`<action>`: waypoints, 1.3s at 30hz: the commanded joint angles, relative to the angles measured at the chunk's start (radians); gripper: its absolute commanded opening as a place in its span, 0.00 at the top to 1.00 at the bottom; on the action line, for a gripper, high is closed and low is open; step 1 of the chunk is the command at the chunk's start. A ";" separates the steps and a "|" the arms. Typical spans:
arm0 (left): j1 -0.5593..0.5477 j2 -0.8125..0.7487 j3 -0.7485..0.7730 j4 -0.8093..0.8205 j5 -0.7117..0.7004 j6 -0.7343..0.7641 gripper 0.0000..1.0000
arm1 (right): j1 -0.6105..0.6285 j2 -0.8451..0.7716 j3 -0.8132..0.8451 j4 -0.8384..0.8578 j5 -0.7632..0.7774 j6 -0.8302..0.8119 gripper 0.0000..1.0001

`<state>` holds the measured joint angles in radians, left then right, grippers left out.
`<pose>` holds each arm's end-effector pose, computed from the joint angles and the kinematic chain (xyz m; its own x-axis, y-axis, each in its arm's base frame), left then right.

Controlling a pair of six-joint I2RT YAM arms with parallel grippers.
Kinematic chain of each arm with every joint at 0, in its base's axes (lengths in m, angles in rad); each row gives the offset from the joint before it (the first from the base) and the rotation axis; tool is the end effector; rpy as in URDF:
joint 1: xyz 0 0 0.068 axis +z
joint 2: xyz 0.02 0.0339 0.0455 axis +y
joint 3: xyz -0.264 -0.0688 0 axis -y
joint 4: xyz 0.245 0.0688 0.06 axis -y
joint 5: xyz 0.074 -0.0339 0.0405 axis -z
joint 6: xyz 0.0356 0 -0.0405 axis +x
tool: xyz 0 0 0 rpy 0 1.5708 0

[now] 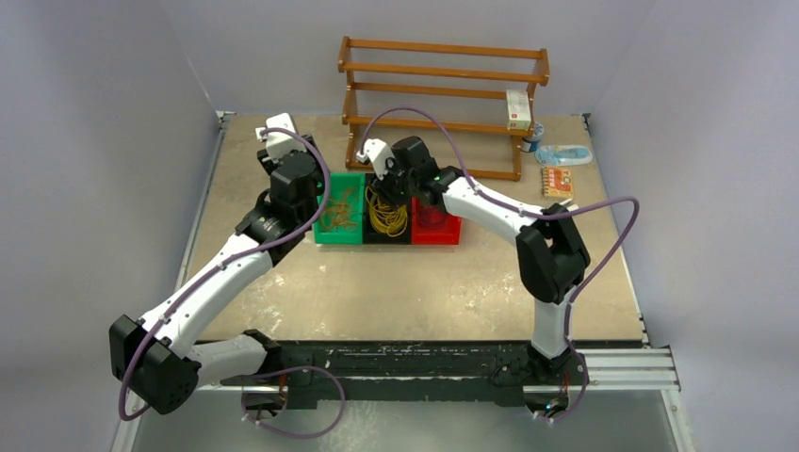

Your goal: Untangle the cables

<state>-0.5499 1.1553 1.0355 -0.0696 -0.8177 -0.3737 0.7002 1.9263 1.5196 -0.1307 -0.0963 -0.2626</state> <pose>0.2356 -0.1140 0.3668 -0.0569 -0.2580 -0.9645 -0.2946 0.9274 -0.2307 0.3455 0.2956 0.2632 -0.1951 -0.5023 -0.8424 -0.7820 0.5980 -0.1755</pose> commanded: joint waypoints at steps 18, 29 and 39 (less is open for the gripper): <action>0.005 -0.032 0.004 0.028 -0.020 0.019 0.47 | 0.054 -0.038 -0.010 -0.251 0.056 -0.258 0.37; 0.005 -0.033 0.000 0.033 -0.012 0.018 0.47 | 0.067 -0.004 0.004 -0.253 0.104 -0.265 0.35; 0.005 -0.034 -0.003 0.040 0.002 0.021 0.47 | 0.077 0.029 0.013 -0.225 0.172 -0.259 0.34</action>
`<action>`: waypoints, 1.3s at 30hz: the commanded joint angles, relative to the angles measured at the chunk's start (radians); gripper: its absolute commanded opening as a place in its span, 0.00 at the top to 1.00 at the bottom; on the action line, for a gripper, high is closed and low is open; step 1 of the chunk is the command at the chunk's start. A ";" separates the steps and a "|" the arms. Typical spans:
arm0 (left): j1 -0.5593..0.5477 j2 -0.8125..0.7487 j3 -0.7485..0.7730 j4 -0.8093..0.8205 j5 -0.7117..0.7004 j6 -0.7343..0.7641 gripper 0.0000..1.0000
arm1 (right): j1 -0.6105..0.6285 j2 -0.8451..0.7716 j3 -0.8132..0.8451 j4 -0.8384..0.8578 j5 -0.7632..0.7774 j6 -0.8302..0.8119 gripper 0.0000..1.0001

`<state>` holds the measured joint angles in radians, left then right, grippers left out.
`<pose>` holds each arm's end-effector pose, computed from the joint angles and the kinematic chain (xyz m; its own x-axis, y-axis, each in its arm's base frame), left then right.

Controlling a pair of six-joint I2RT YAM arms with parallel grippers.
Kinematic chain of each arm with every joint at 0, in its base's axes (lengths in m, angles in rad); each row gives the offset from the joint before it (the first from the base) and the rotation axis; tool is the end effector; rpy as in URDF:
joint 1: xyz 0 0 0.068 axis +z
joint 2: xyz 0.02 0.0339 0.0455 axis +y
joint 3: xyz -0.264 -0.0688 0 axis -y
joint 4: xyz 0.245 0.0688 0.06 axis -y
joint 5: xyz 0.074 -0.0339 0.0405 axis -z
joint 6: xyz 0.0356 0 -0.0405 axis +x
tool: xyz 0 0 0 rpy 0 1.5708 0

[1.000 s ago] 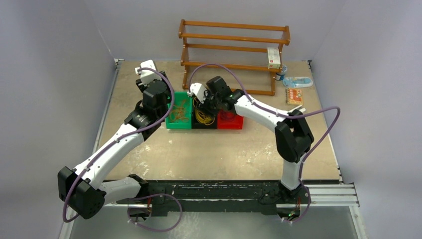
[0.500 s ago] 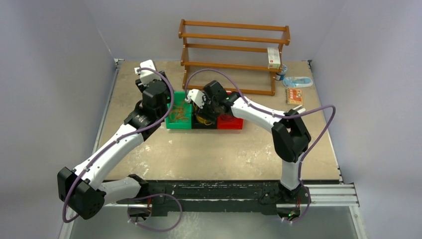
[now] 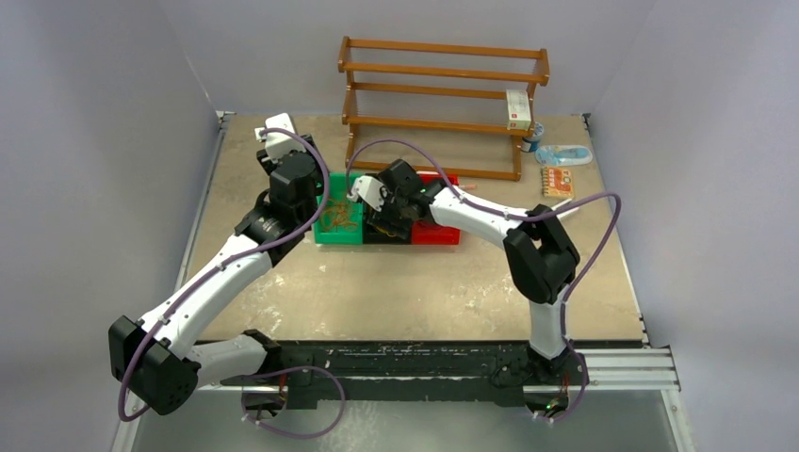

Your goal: Untangle the cables

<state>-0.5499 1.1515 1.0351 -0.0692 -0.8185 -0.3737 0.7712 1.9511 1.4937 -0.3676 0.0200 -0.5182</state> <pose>0.2348 -0.1134 0.3676 -0.0535 -0.2598 -0.9642 -0.2945 0.9267 -0.2334 0.3151 0.3052 0.2238 -0.1172 -0.8046 -0.5822 -0.8578 0.3774 -0.3489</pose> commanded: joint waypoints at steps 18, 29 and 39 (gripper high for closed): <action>0.006 -0.039 -0.012 0.045 0.004 0.035 0.46 | 0.006 0.100 0.136 0.159 0.226 0.145 0.61; 0.005 -0.036 -0.013 0.046 0.004 0.034 0.46 | 0.005 0.144 0.138 0.214 0.114 0.217 0.81; 0.005 -0.032 -0.017 0.045 0.011 0.030 0.46 | 0.001 0.167 0.120 0.227 0.097 0.241 0.90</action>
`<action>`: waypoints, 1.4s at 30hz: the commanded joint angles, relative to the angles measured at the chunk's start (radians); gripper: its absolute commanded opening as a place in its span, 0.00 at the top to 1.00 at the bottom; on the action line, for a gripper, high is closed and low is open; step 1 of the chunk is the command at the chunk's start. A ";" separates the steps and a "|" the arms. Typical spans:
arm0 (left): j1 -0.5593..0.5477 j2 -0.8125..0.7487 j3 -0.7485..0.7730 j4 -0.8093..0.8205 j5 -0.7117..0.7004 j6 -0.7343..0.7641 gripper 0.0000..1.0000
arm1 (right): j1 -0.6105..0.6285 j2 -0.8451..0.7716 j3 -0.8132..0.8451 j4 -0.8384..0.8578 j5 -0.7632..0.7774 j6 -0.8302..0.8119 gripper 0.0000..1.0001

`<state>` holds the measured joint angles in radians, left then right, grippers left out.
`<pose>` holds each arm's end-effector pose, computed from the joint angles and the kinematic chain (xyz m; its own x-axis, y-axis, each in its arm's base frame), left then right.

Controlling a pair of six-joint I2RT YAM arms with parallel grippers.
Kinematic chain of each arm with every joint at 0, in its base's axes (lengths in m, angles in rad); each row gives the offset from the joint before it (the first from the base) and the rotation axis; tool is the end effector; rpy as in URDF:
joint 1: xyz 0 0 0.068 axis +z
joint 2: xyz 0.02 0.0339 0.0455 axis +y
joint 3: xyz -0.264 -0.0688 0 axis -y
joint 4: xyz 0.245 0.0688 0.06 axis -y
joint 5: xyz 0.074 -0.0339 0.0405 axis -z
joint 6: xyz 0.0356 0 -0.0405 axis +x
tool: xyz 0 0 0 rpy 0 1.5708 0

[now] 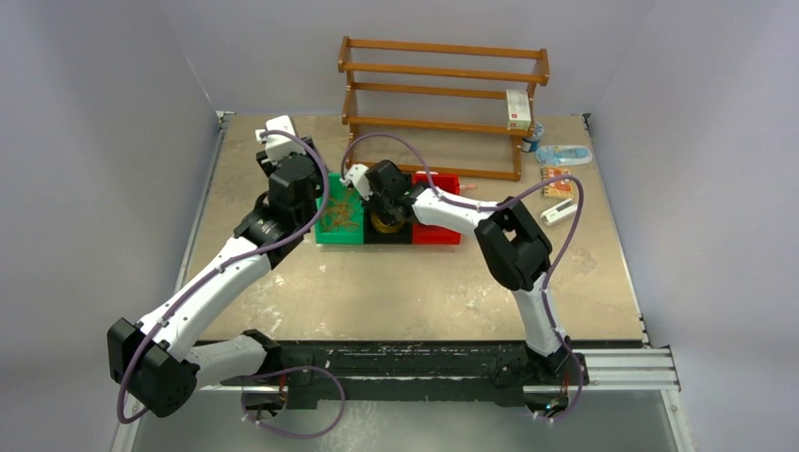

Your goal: Untangle the cables

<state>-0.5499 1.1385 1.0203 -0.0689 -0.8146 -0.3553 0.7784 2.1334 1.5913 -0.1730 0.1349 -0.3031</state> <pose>0.2322 -0.1120 0.3656 -0.0614 -0.2423 -0.9683 -0.2903 0.9325 -0.2149 0.3481 0.3365 0.1902 -0.2595 -0.6713 -0.6943 -0.7344 0.6040 -0.3095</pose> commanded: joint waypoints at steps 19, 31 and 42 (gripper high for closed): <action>0.005 -0.031 -0.008 0.053 0.020 0.010 0.46 | -0.016 -0.320 -0.144 0.085 -0.012 0.037 0.50; 0.005 0.023 0.030 0.035 0.126 -0.012 0.46 | -0.203 -0.540 -0.313 0.379 -0.293 0.355 0.51; 0.006 0.044 0.038 0.032 0.160 -0.006 0.46 | -0.206 -0.303 -0.132 0.416 -0.403 0.370 0.74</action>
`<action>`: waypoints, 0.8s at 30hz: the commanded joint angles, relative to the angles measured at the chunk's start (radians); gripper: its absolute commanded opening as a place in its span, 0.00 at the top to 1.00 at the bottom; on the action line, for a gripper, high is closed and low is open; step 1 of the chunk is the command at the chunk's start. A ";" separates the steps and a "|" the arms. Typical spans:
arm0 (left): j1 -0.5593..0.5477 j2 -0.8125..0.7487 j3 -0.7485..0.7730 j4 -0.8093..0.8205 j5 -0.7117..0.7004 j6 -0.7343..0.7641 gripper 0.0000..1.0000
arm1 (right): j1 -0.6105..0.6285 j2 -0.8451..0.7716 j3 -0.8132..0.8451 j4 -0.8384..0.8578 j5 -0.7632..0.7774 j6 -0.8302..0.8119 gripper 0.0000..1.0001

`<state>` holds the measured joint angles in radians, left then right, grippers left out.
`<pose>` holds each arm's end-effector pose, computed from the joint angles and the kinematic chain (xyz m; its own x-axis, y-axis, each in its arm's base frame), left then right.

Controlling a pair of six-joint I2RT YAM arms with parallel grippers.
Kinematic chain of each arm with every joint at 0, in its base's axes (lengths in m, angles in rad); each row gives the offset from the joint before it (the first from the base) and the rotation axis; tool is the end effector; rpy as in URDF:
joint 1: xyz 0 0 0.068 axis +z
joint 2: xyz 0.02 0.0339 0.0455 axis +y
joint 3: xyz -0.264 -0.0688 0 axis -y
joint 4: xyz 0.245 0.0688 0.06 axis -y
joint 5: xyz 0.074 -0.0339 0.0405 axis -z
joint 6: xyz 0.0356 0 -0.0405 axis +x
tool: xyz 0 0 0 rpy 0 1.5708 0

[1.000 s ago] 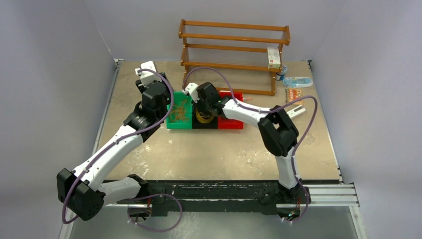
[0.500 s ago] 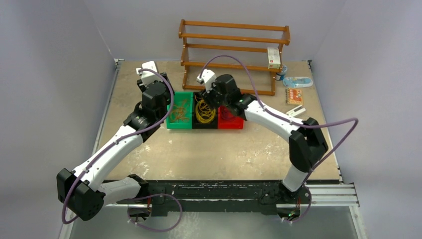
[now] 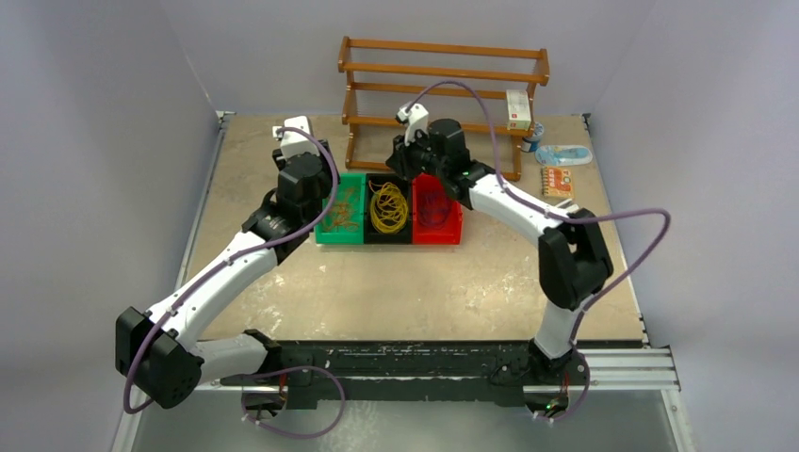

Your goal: Untangle the cables

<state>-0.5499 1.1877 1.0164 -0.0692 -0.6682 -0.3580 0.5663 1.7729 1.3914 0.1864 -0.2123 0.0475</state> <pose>0.2434 -0.1233 0.3514 -0.1542 -0.2281 -0.9614 -0.1675 0.9649 -0.2021 0.3584 0.2367 0.3155 -0.1966 -0.0700 -0.9780 -0.6904 0.7182 0.0874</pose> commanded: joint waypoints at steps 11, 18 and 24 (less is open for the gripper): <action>0.005 -0.004 0.037 0.030 0.014 -0.003 0.46 | 0.008 0.166 0.046 0.087 -0.064 0.017 0.72; 0.005 -0.005 0.034 0.029 0.013 -0.001 0.46 | 0.021 0.202 0.018 0.100 -0.056 0.003 0.74; 0.005 -0.008 0.035 0.026 0.012 0.004 0.46 | 0.055 0.219 -0.027 0.085 -0.014 -0.023 0.74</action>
<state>-0.5499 1.1881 1.0168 -0.0696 -0.6579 -0.3569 0.5922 1.9846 1.3975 0.2459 -0.2512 0.0452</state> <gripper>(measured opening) 0.542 0.259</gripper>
